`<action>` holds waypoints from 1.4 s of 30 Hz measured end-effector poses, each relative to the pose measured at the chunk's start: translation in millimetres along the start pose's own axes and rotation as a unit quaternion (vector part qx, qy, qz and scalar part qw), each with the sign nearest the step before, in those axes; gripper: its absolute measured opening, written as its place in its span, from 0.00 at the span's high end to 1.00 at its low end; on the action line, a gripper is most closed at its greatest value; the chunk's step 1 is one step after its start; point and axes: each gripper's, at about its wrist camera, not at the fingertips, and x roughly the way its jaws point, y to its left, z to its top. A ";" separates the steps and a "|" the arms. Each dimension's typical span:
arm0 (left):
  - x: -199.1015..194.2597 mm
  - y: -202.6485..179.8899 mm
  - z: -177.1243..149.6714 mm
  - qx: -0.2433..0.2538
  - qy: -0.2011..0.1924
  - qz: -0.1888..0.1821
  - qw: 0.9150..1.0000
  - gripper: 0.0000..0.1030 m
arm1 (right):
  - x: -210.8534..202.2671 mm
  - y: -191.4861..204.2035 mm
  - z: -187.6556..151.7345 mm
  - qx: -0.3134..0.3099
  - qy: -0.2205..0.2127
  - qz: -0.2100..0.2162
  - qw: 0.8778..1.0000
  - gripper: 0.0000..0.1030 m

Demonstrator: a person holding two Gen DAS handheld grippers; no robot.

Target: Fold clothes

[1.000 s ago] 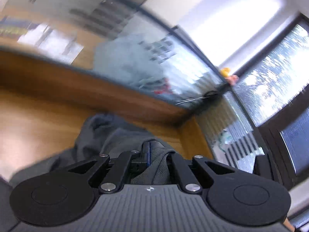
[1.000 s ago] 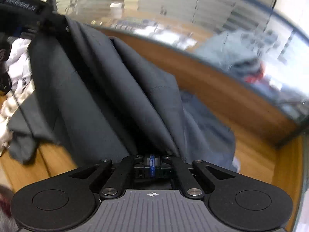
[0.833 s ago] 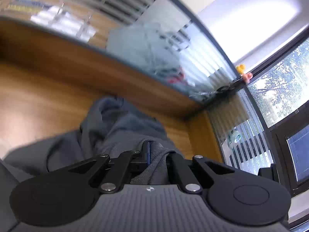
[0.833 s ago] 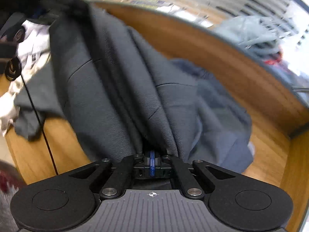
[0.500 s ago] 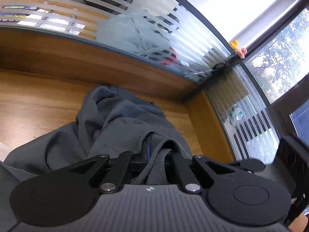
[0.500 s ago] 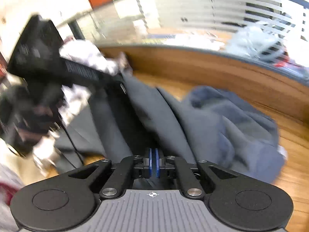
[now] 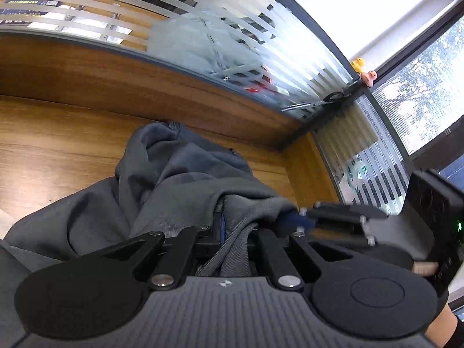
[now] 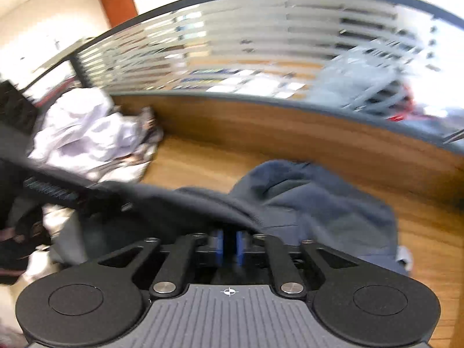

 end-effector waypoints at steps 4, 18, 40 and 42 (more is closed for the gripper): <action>1.8 -1.2 3.2 0.007 0.000 0.000 1.000 0.98 | 7.4 19.6 -11.0 -0.035 0.042 0.042 0.998 0.80; 33.5 3.6 -12.9 0.049 0.040 0.047 0.997 0.98 | 72.7 51.9 -49.3 -0.144 0.111 -0.018 0.983 0.42; 21.5 27.2 5.5 0.023 0.031 0.070 0.997 0.77 | -18.6 53.6 -10.7 -0.090 0.006 0.042 0.995 0.96; 10.8 20.1 9.9 0.014 0.016 0.053 0.998 0.70 | -38.8 52.8 0.4 -0.082 -0.022 0.043 0.995 0.96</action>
